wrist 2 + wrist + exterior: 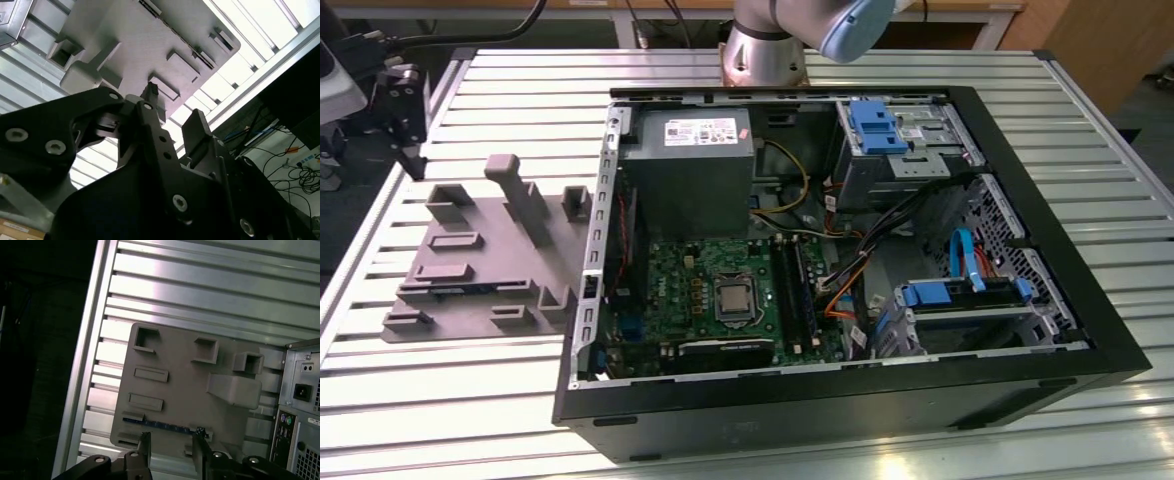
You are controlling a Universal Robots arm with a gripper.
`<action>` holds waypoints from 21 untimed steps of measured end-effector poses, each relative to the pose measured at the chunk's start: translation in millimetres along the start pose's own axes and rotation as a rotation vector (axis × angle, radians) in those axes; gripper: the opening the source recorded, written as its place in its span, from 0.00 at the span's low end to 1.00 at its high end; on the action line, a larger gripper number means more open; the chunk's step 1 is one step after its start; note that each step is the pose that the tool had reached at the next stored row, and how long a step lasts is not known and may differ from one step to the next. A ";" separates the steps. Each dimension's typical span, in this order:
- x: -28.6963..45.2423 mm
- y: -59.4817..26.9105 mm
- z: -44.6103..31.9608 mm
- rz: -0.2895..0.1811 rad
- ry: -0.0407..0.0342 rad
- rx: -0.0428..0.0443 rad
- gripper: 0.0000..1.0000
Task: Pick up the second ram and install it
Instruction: 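Pick up the second ram and move it above second insertion slot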
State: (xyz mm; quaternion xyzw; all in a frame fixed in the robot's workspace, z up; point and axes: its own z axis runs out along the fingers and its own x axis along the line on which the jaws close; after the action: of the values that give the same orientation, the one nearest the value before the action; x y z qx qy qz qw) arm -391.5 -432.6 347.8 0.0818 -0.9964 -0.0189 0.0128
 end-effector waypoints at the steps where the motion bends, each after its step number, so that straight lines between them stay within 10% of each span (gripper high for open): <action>1: 0.0 0.0 0.0 0.000 0.0000 0.0000 0.47; 10: 0.0 -0.3 0.1 -0.008 0.0001 -0.0004 0.12; 21: 0.0 -0.4 2.8 -0.207 0.0083 0.0041 0.11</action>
State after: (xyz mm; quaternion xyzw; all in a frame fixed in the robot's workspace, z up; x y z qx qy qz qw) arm -391.5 -432.9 345.0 0.1844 -0.9826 -0.0178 0.0148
